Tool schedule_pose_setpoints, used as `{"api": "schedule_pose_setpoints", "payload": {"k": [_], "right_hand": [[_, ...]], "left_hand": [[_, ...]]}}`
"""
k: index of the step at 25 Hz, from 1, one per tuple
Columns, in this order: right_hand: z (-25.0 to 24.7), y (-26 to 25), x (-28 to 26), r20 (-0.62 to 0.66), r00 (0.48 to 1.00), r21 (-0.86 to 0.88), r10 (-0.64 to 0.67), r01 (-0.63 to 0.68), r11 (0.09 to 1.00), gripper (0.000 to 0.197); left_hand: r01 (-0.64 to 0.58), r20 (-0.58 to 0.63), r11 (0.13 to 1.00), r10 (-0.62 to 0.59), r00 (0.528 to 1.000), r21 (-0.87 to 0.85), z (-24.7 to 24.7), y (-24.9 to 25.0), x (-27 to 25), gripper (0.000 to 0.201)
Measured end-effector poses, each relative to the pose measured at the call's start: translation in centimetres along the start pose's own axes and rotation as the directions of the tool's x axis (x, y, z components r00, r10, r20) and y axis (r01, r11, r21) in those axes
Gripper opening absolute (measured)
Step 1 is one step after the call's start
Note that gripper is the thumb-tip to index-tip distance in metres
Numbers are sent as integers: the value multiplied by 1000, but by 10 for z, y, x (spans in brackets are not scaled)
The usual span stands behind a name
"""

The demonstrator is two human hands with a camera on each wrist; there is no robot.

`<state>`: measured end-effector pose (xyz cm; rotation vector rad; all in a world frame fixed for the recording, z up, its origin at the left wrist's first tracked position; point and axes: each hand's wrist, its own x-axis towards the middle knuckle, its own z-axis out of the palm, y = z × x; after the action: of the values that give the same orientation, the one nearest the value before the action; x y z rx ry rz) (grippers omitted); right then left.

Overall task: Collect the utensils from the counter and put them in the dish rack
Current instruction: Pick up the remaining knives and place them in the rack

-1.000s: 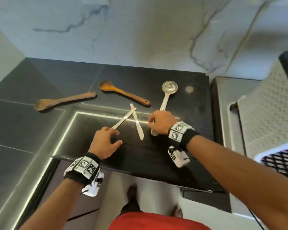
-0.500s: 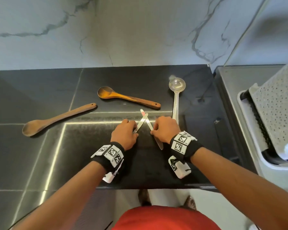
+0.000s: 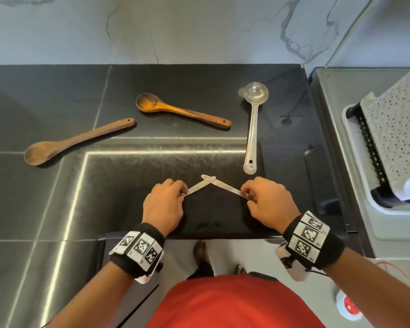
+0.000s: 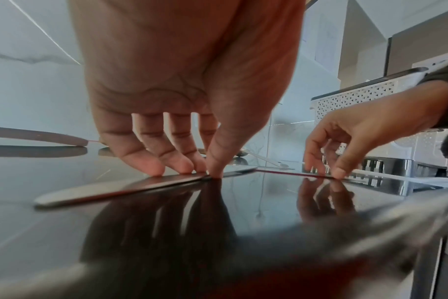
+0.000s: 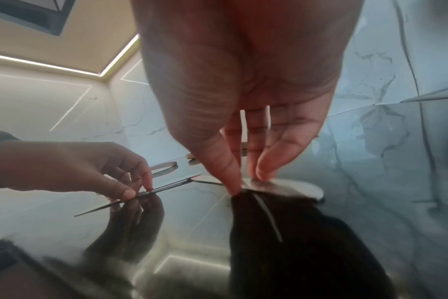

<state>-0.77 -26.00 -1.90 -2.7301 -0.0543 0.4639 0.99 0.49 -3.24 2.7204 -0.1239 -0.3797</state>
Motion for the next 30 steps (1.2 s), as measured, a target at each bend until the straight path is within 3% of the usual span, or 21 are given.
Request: {"api": "schedule_pose_setpoints", "payload": {"k": [3,5,8,14,17,21,24,27,30], "right_hand": [[16,-9,-5,-25,968,-75,-248,246,966,42],[33,-18,-6,6,939,-226,-343,336,914,50],[43,-12,-17,3,934,-356,-357,335,873,54],[34,10,-30,-13,899,-303,-437,413,859,70],[39,-3,-19,42,884,-316,-465,454,833,82],[45,4,-31,-3,892,-333,-453,426,841,86],[48,38,-58,-93,870,-365,-484,422,830,72],[53,72,-79,-222,802,-392,-555,448,804,39],[53,79,-84,-233,737,-385,-635,530,756,11]], "left_hand": [[-74,-134,995,82,988,64,13,-12,-36,29],[-111,-181,986,132,975,120,21,-17,-54,39],[-109,-170,985,131,977,131,34,-15,-74,50],[-145,-166,984,161,973,105,49,-32,-99,70],[-143,-228,980,172,958,136,55,-37,-98,65],[-212,-318,956,270,909,204,58,-37,-98,33],[-273,-368,925,359,858,265,56,-40,-102,29],[-375,-338,857,491,803,353,54,-48,-103,27],[-420,-288,821,540,791,386,50,-47,-105,31]]}}
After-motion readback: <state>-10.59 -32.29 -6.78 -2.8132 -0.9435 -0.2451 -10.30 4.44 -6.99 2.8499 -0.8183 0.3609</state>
